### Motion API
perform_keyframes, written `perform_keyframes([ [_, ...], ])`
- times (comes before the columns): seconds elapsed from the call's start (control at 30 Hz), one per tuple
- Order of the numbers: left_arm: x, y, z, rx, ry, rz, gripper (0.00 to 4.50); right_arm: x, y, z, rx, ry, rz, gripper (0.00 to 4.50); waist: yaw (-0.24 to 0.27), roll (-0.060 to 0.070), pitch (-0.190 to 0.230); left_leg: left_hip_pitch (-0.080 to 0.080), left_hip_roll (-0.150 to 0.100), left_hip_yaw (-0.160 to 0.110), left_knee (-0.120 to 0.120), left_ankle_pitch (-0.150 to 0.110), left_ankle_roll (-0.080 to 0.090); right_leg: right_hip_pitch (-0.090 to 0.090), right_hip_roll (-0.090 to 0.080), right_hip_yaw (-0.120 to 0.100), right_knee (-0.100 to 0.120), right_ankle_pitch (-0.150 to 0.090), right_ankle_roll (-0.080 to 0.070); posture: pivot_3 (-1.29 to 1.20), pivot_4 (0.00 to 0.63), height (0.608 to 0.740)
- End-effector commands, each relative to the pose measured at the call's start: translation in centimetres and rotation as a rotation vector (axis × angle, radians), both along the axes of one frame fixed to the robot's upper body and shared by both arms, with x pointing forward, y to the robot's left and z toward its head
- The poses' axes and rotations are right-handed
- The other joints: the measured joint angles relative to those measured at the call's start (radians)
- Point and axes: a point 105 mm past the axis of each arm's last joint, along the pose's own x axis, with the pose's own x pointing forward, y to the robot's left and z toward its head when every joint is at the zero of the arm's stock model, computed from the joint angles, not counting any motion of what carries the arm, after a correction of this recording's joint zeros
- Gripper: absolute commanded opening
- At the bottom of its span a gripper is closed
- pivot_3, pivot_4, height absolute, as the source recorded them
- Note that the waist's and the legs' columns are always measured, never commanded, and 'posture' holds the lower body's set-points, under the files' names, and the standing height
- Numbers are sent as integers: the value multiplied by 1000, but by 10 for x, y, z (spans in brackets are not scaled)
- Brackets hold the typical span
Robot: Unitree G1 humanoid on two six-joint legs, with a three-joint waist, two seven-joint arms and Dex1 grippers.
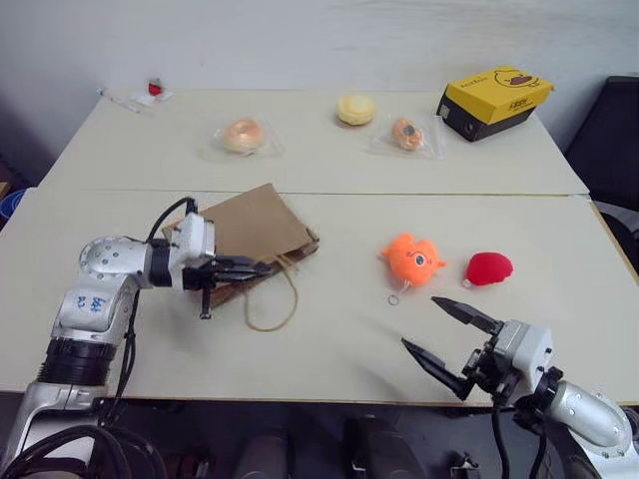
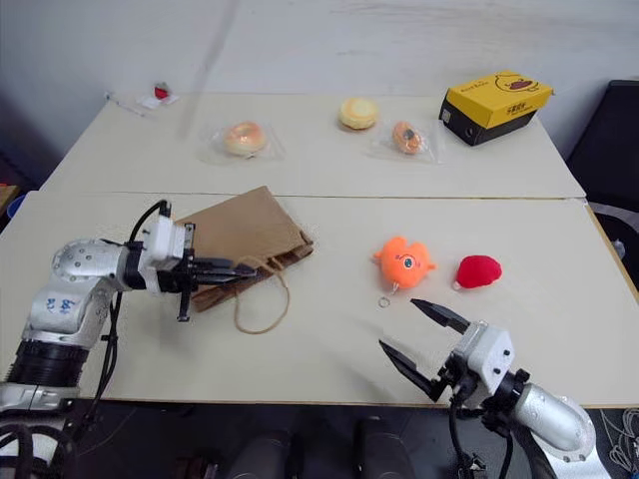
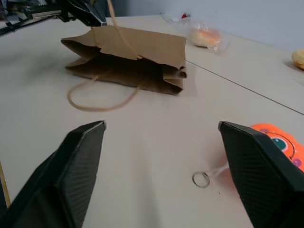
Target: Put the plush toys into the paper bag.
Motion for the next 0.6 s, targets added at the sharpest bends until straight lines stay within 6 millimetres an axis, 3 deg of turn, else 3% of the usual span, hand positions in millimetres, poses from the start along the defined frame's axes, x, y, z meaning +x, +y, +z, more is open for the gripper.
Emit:
perform_keyframes([
  [0.03,-8,-12,31,-105,-11,-33,0,3,22,15,15,3,95,2499,-3,0,0,0,0,0,0,0,0,0,0,0,0,0,0,0,150,740],
  [0.27,-13,-34,48,-182,26,-92,0,44,66,17,-63,-5,168,18,-1,-1,1,-1,0,0,1,2,-3,-1,1,0,1,0,0,0,150,740],
  [0.4,-18,-35,45,-180,47,-102,0,68,83,15,-74,1,153,18,0,-1,0,-5,0,-1,2,2,-4,-6,1,0,1,0,0,0,150,740],
  [0.5,-22,-35,43,-189,63,-99,0,79,104,7,-141,-3,204,18,0,-1,0,-20,0,-1,11,3,-4,-20,1,0,11,0,0,0,150,740],
  [0.6,-27,-36,42,-196,74,-106,0,93,123,11,-125,36,227,18,-7,-1,1,-24,0,-1,16,2,-4,-23,1,0,12,0,0,0,150,740],
])
